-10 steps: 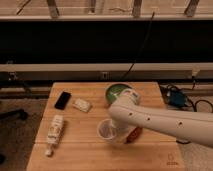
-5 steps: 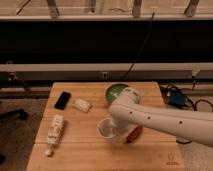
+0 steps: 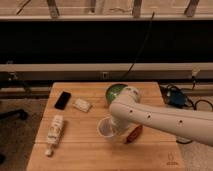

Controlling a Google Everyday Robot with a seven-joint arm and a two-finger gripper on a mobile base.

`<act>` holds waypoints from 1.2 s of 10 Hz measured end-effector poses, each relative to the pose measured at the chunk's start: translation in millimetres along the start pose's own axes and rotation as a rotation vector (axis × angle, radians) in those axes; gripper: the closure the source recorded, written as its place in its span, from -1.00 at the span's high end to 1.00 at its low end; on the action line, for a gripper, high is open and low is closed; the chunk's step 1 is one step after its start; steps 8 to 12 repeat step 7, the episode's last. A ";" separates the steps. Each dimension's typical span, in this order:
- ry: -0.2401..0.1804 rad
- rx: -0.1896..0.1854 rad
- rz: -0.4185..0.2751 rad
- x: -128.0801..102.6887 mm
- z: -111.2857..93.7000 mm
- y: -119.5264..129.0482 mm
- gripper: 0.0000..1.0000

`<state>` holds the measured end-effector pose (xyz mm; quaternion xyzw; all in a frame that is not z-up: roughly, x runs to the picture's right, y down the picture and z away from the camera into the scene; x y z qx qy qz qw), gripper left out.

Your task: Pick up the ceramic cup

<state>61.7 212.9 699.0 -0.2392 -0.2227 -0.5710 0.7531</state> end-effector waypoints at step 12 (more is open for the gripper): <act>-0.001 0.000 -0.004 3.2 -1.7 0.0 -1.00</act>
